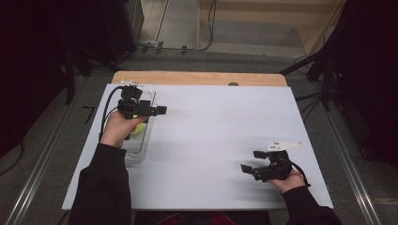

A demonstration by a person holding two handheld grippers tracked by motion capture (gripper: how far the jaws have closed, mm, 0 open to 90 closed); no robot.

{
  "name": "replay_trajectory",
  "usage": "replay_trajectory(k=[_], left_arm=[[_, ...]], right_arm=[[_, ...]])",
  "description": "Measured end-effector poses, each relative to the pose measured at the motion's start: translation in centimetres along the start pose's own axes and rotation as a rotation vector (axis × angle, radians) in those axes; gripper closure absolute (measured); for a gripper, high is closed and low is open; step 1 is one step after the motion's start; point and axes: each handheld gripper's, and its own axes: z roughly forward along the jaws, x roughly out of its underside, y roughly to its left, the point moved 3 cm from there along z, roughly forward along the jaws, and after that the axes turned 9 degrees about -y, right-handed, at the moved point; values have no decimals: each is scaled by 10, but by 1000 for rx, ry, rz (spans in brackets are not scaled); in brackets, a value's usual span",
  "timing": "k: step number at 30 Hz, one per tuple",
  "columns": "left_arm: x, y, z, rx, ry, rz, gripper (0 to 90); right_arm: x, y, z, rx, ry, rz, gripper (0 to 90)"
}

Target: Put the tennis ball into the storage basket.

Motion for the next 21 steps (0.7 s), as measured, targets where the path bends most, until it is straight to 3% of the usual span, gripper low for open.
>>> replay_trajectory(k=[5, 10, 13, 18, 21], left_arm=[[2, -13, 2, 60, 7, 5, 154], [4, -25, 3, 91, 5, 21, 154], [8, -28, 6, 99, 20, 29, 154], [17, -29, 9, 126, 25, 1, 154], [22, -29, 9, 110, 27, 14, 154]], right_arm=[[0, 0, 0, 0, -2, 0, 133], [0, 0, -1, -1, -1, -2, 133], [0, 0, -1, -1, -2, -1, 133], [0, 0, -1, -2, -3, -3, 133], [0, 0, -1, -2, -5, -4, 133]])
